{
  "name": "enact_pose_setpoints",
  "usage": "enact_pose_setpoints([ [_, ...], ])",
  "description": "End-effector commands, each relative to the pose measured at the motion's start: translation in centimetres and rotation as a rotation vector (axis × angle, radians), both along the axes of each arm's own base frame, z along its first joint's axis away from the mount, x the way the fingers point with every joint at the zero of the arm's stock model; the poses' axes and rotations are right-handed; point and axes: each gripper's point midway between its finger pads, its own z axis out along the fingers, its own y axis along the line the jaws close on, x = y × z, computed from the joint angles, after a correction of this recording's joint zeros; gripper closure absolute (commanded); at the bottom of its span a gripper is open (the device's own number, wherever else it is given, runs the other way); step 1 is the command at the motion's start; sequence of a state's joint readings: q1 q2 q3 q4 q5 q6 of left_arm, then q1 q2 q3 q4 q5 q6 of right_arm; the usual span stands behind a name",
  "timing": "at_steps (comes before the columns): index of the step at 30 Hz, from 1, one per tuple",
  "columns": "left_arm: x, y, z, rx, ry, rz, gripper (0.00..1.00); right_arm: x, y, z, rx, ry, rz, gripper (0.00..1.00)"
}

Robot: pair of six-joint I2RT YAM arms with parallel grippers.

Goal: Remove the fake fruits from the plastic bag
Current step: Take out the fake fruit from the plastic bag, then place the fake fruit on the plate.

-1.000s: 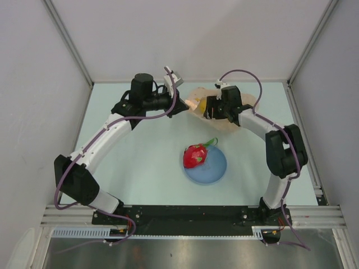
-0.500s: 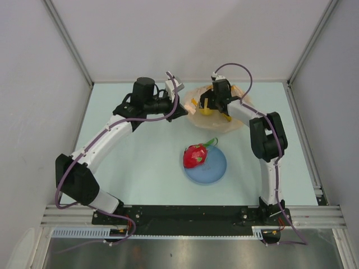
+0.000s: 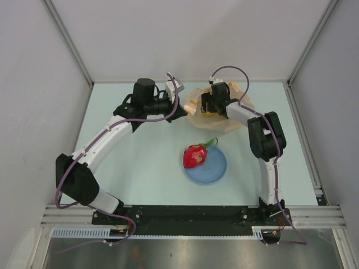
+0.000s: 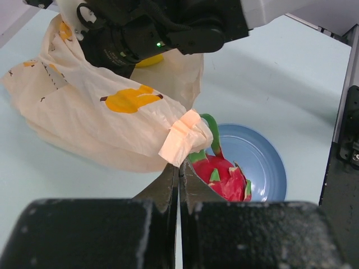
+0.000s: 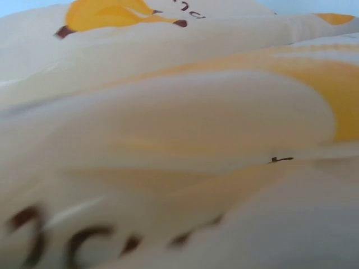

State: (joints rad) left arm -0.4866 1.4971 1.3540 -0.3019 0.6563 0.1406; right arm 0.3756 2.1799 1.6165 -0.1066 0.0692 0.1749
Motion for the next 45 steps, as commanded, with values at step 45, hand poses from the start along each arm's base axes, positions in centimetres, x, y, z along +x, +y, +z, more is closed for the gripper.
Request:
enact_pose_setpoints([
  [45,2.7,-1.3,0.0,-0.080,0.065,0.107,1.00,-29.1,-1.5,3.5,-0.433,-0.503,0.977,0.47],
])
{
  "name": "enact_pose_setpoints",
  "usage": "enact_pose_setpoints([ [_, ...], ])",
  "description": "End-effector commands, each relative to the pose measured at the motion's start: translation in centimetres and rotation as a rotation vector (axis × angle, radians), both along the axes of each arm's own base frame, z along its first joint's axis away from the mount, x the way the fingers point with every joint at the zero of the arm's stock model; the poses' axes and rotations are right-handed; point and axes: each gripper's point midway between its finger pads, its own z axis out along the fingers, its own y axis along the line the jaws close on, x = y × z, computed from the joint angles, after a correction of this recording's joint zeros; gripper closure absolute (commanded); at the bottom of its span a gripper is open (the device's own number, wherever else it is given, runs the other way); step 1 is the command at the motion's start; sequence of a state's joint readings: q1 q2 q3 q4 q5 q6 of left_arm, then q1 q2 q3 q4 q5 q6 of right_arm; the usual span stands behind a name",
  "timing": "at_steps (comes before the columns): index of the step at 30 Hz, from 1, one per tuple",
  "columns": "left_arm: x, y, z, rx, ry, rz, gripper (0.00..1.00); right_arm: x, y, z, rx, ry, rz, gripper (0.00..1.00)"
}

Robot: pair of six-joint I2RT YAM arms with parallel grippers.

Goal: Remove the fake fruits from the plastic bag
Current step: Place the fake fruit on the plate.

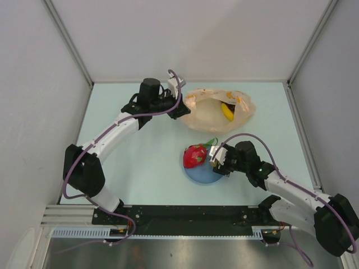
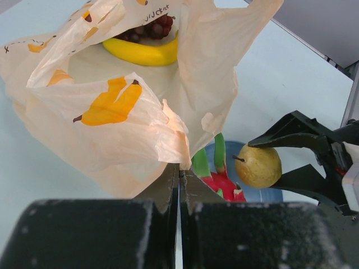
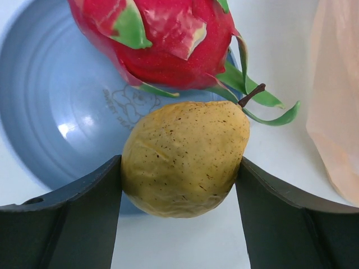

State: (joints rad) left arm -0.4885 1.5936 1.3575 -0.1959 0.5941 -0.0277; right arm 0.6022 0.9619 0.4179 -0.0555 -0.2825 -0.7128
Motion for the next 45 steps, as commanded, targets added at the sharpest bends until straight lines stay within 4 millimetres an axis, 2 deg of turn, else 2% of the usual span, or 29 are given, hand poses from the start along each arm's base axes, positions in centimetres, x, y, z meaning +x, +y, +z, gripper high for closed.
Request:
enact_pose_setpoints([
  [1,-0.2,-0.1,2.1,-0.030,-0.056,-0.002,1.00,2.2,0.6,0.8,0.006,-0.126,-0.011,0.47],
  [4,-0.6,0.1,1.5,-0.019,-0.049,0.001,1.00,2.9,0.7,0.0,-0.009,-0.151,-0.023,0.45],
  [5,-0.6,0.1,1.5,-0.018,-0.054,-0.002,1.00,3.4,0.9,0.3,0.001,-0.174,-0.028,0.45],
  [7,-0.8,0.2,1.5,-0.014,-0.057,-0.002,1.00,3.6,0.8,-0.6,-0.017,-0.172,-0.032,0.44],
  [14,-0.8,0.2,1.4,-0.009,-0.059,-0.001,1.00,4.5,0.8,-1.1,-0.022,-0.192,-0.063,0.40],
  [17,-0.7,-0.1,1.2,-0.008,-0.056,-0.006,1.00,4.4,0.6,-1.5,-0.029,-0.185,-0.068,0.30],
  [18,-0.7,-0.1,1.2,-0.008,-0.055,-0.007,1.00,4.3,0.6,-1.5,-0.031,-0.185,-0.067,0.24],
  [24,-0.5,-0.7,0.9,-0.010,-0.043,-0.017,1.00,3.8,-0.1,-2.1,-0.051,-0.174,-0.069,0.07],
  [25,-0.4,-0.7,1.0,-0.011,-0.048,-0.018,1.00,3.5,-0.1,-2.3,-0.056,-0.165,-0.063,0.01],
  [32,-0.1,-1.1,0.8,-0.011,-0.035,-0.023,1.00,2.9,-0.2,-1.6,-0.041,-0.158,-0.047,0.00],
  [35,0.1,-1.3,0.7,-0.012,-0.031,-0.025,1.00,2.2,-0.3,-0.6,0.001,-0.135,-0.023,0.00],
  [36,0.2,-1.3,0.7,-0.012,-0.031,-0.024,1.00,1.9,-0.3,0.4,0.028,-0.146,-0.013,0.00],
  [41,0.3,-1.4,0.5,-0.011,-0.026,-0.026,1.00,0.2,-0.4,1.7,0.051,-0.086,0.050,0.00],
  [45,0.5,-1.6,0.2,-0.010,-0.018,-0.025,1.00,0.9,-0.5,2.6,0.076,-0.077,0.021,0.00],
])
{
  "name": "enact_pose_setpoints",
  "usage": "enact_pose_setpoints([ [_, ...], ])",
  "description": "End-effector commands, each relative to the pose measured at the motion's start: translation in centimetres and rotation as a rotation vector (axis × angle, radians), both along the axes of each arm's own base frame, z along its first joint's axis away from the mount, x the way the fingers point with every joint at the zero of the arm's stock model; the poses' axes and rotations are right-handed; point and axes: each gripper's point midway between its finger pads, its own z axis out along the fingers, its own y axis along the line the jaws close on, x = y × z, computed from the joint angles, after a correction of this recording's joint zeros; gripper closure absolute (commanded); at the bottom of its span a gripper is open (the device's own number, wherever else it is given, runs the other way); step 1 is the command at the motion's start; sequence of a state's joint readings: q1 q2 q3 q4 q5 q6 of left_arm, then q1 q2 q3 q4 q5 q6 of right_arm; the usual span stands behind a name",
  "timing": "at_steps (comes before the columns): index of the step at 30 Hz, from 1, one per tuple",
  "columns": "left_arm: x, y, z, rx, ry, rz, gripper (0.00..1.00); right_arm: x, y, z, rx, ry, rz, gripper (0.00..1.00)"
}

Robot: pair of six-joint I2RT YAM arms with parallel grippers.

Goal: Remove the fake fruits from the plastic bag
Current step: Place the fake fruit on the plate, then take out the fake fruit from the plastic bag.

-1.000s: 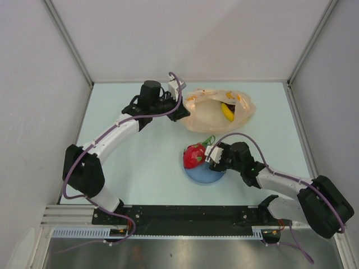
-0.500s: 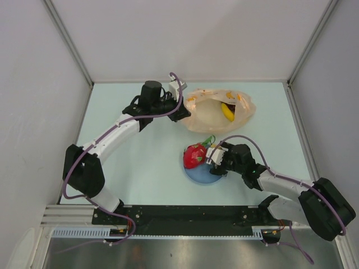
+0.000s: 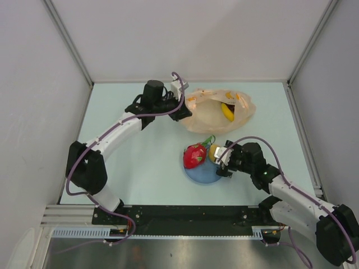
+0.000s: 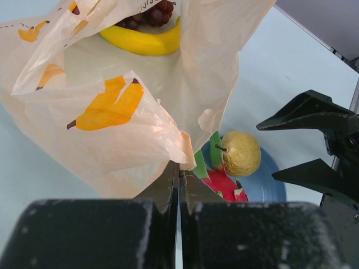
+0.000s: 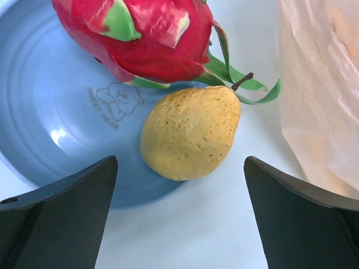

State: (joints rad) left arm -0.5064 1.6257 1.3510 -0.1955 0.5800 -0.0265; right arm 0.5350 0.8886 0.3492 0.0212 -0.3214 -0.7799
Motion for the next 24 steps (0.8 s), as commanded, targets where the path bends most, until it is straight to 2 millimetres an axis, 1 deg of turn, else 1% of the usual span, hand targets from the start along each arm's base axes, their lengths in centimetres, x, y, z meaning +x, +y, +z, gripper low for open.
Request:
enact_pose_setpoints([
  [1,0.6,-1.0,1.9,-0.035,-0.047,-0.021,1.00,0.8,0.5,2.0,0.062,0.035,-0.020,0.00],
  [2,0.7,-0.9,1.9,-0.033,-0.045,-0.018,1.00,2.4,0.7,3.9,0.114,0.005,-0.079,0.00],
  [3,0.7,-0.9,1.8,-0.030,-0.044,-0.017,1.00,4.1,0.8,6.1,0.226,0.038,-0.182,0.00],
  [4,0.7,-0.9,1.6,-0.024,-0.046,-0.017,1.00,5.1,1.2,6.0,0.250,0.102,-0.209,0.00],
  [5,0.6,-1.0,1.6,-0.019,-0.045,-0.021,1.00,7.0,1.9,10.2,0.334,0.081,-0.226,0.00],
  [6,0.7,-1.0,1.6,-0.016,-0.049,-0.022,1.00,8.1,2.0,11.6,0.405,0.112,-0.277,0.00],
  [7,0.6,-1.0,1.6,-0.013,-0.050,-0.023,1.00,9.3,2.5,12.0,0.429,0.127,-0.302,0.02],
  [8,0.7,-1.1,1.5,-0.010,-0.053,-0.022,1.00,10.8,2.9,15.6,0.484,0.059,-0.301,0.04],
  [9,0.7,-1.3,1.6,-0.012,-0.059,-0.027,1.00,11.7,3.1,16.2,0.493,0.044,-0.315,0.07],
  [10,0.7,-1.3,1.6,-0.011,-0.060,-0.027,1.00,12.9,3.5,16.1,0.486,0.042,-0.323,0.15],
  [11,0.6,-1.6,1.6,-0.012,-0.063,-0.032,1.00,14.1,3.7,16.3,0.489,0.027,-0.335,0.19],
  [12,0.7,-1.7,1.7,-0.014,-0.063,-0.033,1.00,15.4,3.7,17.5,0.487,-0.011,-0.351,0.26],
  [13,0.6,-1.9,1.8,-0.016,-0.068,-0.038,1.00,16.9,3.7,15.2,0.446,0.021,-0.380,0.30],
  [14,0.7,-2.1,2.2,-0.021,-0.076,-0.039,1.00,17.6,3.6,14.3,0.419,0.033,-0.401,0.33],
  [15,0.6,-2.2,2.5,-0.023,-0.081,-0.041,1.00,18.7,3.1,14.3,0.401,0.020,-0.434,0.40],
  [16,0.5,-2.5,2.7,-0.026,-0.086,-0.047,1.00,19.4,2.5,13.0,0.359,0.024,-0.453,0.44],
  [17,0.5,-2.7,3.3,-0.035,-0.096,-0.050,1.00,19.7,2.2,11.0,0.314,0.055,-0.470,0.47],
  [18,0.4,-2.8,3.6,-0.039,-0.102,-0.053,1.00,19.9,1.5,9.9,0.285,0.071,-0.491,0.52],
  [19,0.3,-3.0,3.9,-0.044,-0.110,-0.058,1.00,20.1,0.6,8.9,0.263,0.091,-0.517,0.54],
  [20,0.3,-3.0,4.1,-0.046,-0.116,-0.057,1.00,19.6,-0.2,6.7,0.217,0.154,-0.542,0.57],
  [21,0.2,-3.1,4.0,-0.045,-0.113,-0.058,1.00,19.4,-0.9,5.6,0.194,0.187,-0.569,0.61],
  [23,0.0,-3.0,3.8,-0.042,-0.109,-0.060,1.00,18.0,-2.6,2.6,0.128,0.294,-0.620,0.64],
  [24,0.0,-3.0,3.6,-0.042,-0.105,-0.061,1.00,17.7,-3.2,1.5,0.106,0.324,-0.643,0.64],
])
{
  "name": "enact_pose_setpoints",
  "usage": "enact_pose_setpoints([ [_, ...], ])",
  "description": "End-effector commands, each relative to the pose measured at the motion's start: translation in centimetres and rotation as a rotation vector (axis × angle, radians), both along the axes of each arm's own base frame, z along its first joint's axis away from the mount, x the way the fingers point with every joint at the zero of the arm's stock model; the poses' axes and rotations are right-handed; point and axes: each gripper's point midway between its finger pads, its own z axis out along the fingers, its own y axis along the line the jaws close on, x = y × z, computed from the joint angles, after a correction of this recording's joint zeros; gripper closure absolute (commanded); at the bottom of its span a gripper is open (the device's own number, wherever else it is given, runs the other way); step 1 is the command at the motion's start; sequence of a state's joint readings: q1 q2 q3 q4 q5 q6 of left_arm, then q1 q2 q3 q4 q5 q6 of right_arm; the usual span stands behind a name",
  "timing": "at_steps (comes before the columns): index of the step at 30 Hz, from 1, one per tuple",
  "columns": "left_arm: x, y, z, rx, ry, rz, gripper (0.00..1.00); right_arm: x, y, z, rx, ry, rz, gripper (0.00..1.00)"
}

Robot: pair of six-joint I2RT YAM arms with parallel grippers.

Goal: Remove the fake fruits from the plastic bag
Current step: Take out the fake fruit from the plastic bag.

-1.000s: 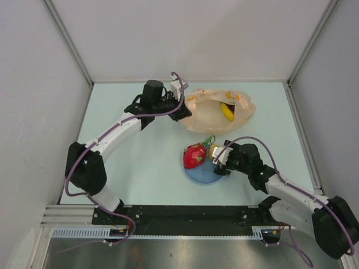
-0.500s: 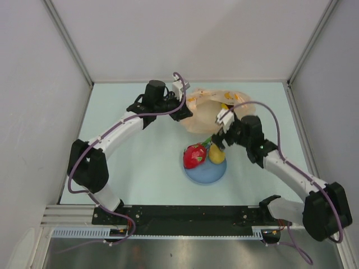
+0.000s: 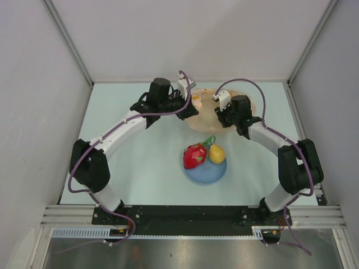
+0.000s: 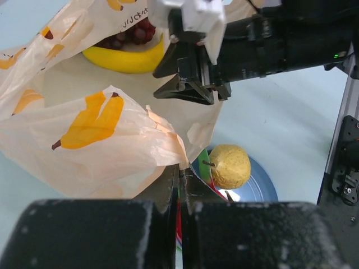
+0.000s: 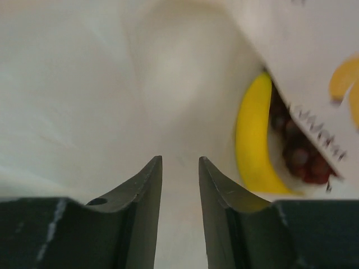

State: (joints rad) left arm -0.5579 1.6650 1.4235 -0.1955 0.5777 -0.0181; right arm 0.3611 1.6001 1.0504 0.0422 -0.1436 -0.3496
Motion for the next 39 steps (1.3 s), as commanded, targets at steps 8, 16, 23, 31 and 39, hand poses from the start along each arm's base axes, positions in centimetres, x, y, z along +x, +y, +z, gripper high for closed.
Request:
enact_pose_setpoints([
  [8,-0.7,-0.3,1.3,-0.032,-0.039,-0.023,1.00,2.0,-4.0,-1.9,-0.089,0.007,-0.085,0.62],
  [16,-1.6,-0.8,1.1,-0.022,-0.046,-0.036,1.00,6.4,-6.7,-4.9,-0.233,-0.053,-0.180,0.50],
  [23,-2.4,-0.6,0.5,-0.009,-0.040,-0.044,1.00,8.5,-7.3,-4.1,-0.262,-0.131,-0.216,0.41],
  [31,-2.1,-0.9,0.9,-0.011,-0.041,-0.045,1.00,10.6,-7.8,-4.1,-0.243,-0.142,-0.236,0.38],
  [39,-1.5,-1.1,0.8,0.001,-0.063,-0.051,1.00,11.4,-8.1,-8.0,-0.249,-0.004,-0.210,0.35],
])
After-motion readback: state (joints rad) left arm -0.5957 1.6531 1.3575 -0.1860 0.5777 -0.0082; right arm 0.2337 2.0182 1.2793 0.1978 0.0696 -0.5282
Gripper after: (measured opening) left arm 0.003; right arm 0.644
